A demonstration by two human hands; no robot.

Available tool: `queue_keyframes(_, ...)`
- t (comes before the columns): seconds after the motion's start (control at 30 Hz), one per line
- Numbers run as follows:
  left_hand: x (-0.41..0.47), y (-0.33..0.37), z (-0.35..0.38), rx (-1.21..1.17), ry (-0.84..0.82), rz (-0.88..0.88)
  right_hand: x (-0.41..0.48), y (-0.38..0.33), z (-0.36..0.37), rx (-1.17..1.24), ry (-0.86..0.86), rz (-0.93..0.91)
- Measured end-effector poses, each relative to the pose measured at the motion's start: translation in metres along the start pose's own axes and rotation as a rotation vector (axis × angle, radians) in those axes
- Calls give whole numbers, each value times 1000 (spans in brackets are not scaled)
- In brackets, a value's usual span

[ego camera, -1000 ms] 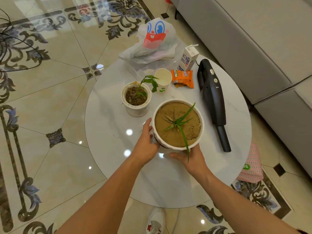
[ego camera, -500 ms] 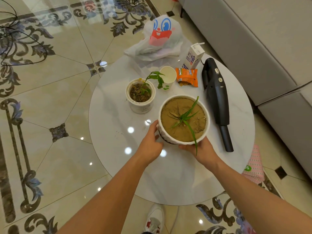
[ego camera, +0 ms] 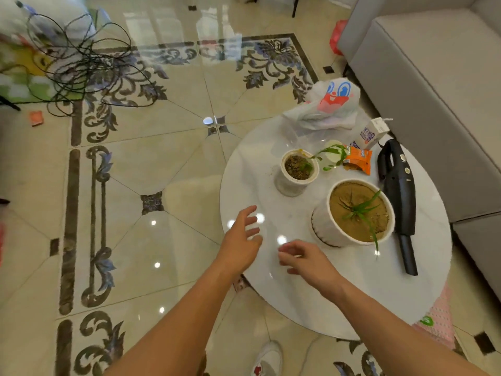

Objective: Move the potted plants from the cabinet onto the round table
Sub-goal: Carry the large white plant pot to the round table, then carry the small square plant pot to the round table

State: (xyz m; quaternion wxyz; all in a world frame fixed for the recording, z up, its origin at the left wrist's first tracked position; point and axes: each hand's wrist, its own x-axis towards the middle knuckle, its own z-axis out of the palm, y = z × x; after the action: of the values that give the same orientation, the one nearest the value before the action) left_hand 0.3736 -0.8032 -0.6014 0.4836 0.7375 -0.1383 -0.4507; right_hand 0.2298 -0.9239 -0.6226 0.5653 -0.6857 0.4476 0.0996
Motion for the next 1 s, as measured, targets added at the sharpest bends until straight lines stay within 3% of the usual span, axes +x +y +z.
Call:
queue_keyframes(0.17,-64,-10,-116,-18,180,46,-14,-88,92,-76,-190,-114)
queue_keyframes(0.5,-253,-105,-355,-203,633,24,-97,-218,372,-313,-528,-367)
queue_keyframes(0.7,-386,-201,-455,-298,894,-57,-189,-247,548,-454,-749,-513)
queue_keyframes(1.0,-553,-335,-580,-415,1097,-165,-300,-256,784,-673,-926,-642)
